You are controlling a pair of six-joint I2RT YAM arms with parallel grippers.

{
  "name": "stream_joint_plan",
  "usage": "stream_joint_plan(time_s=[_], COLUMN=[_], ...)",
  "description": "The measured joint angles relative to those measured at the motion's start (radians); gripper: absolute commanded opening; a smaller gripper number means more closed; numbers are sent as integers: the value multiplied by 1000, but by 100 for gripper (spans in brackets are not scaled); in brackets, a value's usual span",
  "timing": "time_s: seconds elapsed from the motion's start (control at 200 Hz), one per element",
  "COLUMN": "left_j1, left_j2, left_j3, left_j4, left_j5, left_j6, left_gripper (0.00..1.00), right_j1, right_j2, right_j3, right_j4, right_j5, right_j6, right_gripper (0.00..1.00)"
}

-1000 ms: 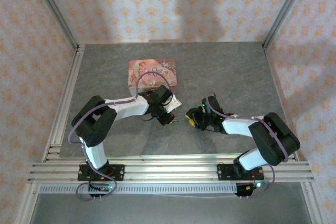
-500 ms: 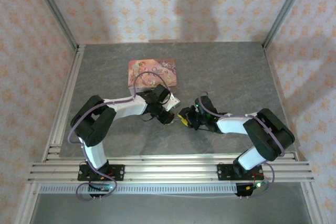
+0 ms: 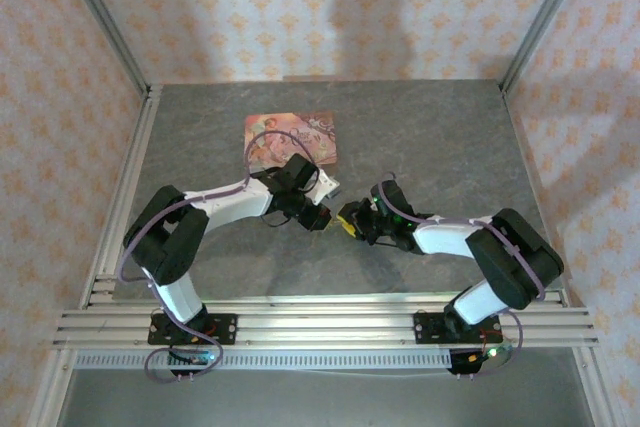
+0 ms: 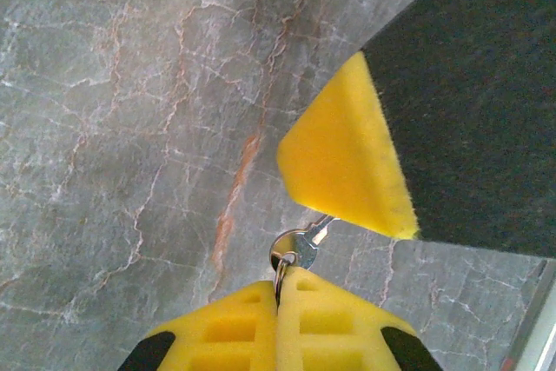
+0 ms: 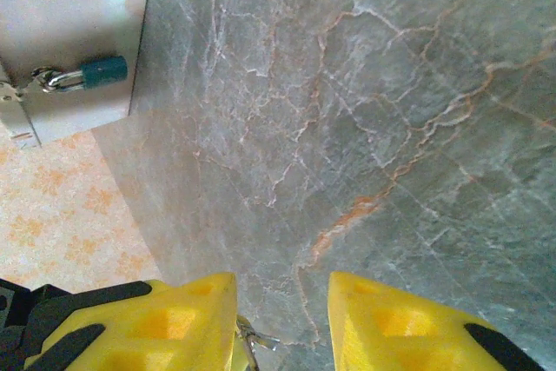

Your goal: Unlock a padlock with a key

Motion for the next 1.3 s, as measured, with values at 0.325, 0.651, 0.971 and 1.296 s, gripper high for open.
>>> stream_joint_plan(time_s=[0.325,0.651,0.971,1.296], left_j1=[0,5,15,34], left_j2=[-7,-8,-33,-60], left_j3=[6,8,13,13], left_j4=[-14,-23,-29,-29], left_j5=[24,48,58,80], left_j6=[-7,-30,-30,-62], left_gripper=[0,0,0,0], right_j1=[0,1,4,4], right_j2=[-31,-45,-60,-92], right_j3=[25,34,40,52], right_j4=[0,-16,-61,-97], right_j5=[0,0,8,18], right_j6=[0,-11,-31,-53], right_gripper=[25,30,37,34])
